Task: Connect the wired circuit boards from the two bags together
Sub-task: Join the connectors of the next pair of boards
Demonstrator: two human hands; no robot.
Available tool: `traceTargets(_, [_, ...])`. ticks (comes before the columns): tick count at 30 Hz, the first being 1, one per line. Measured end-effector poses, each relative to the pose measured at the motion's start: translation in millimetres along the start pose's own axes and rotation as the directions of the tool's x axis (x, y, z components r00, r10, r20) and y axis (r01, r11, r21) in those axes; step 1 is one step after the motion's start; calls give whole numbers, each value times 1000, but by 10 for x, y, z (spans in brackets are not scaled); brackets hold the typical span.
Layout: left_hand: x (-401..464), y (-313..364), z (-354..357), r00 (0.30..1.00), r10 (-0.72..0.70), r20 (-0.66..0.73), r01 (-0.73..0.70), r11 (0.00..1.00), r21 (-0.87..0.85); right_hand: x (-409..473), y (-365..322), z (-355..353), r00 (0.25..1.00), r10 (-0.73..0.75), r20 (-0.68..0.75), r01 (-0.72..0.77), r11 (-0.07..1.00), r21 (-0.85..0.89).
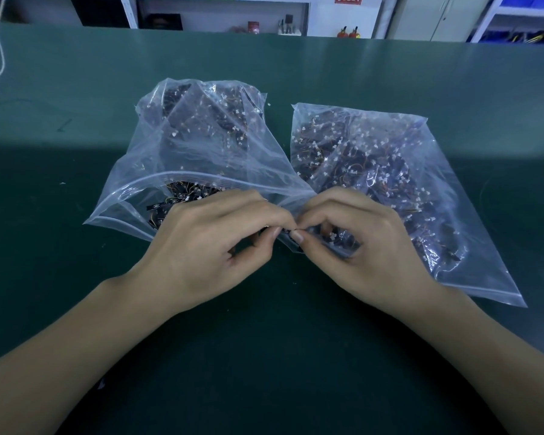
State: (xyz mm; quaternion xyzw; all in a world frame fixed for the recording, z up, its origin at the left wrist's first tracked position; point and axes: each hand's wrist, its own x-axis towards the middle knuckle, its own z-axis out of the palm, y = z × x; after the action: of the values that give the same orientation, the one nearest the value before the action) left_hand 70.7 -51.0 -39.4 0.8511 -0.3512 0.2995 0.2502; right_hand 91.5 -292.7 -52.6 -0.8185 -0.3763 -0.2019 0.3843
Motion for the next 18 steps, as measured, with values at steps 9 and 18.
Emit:
traceTargets(9, [-9, -15, 16, 994, -69, -81, 64, 996, -64, -7, 10, 30, 999, 44, -14, -44, 999, 12])
traceTargets(18, [-3, -88, -19, 995, -61, -84, 51, 993, -110, 1, 28, -50, 996, 85, 9, -83, 985, -149])
